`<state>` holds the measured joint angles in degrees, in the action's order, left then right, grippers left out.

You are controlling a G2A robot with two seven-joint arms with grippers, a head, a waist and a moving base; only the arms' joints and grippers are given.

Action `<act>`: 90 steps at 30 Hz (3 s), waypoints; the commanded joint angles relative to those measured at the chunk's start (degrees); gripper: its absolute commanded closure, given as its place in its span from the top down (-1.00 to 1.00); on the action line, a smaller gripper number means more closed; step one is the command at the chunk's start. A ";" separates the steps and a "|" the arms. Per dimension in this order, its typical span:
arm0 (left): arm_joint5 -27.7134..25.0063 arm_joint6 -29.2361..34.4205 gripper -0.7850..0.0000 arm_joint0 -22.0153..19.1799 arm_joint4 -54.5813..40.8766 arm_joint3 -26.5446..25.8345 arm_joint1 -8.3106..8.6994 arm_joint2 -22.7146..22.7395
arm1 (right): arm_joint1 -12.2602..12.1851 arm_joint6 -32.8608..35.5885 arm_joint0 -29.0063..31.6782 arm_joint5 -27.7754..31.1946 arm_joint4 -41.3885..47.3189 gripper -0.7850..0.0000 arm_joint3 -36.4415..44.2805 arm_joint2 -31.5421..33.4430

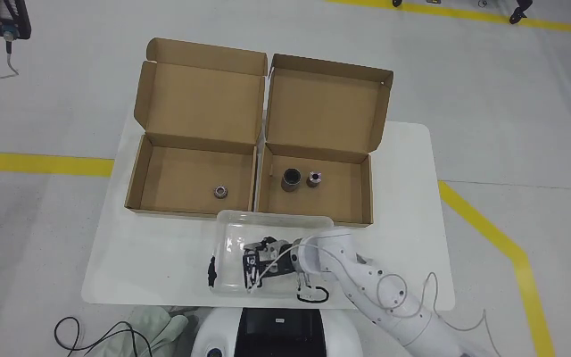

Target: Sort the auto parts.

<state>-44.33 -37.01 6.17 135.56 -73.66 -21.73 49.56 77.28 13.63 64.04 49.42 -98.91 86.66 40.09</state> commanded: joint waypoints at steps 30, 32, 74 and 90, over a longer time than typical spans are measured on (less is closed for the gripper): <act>0.00 0.00 1.00 0.00 0.00 0.00 0.00 0.00 | -1.44 -19.86 -5.46 5.21 20.70 -1.00 7.79 9.44; 0.00 0.00 1.00 0.00 0.00 0.00 0.00 0.00 | -1.39 -19.04 -6.69 5.15 21.91 -1.00 8.89 9.95; 0.00 0.00 1.00 0.00 0.00 0.00 0.00 0.00 | -3.15 -18.80 -10.48 6.16 40.71 -1.00 22.78 24.05; 0.00 0.00 1.00 0.00 0.00 0.00 0.00 0.00 | -3.21 -20.53 -9.14 5.87 39.26 -1.00 19.30 22.62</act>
<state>-44.33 -37.01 6.17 135.56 -73.66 -21.73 49.56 74.05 -6.61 54.80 55.32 -59.50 106.45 62.90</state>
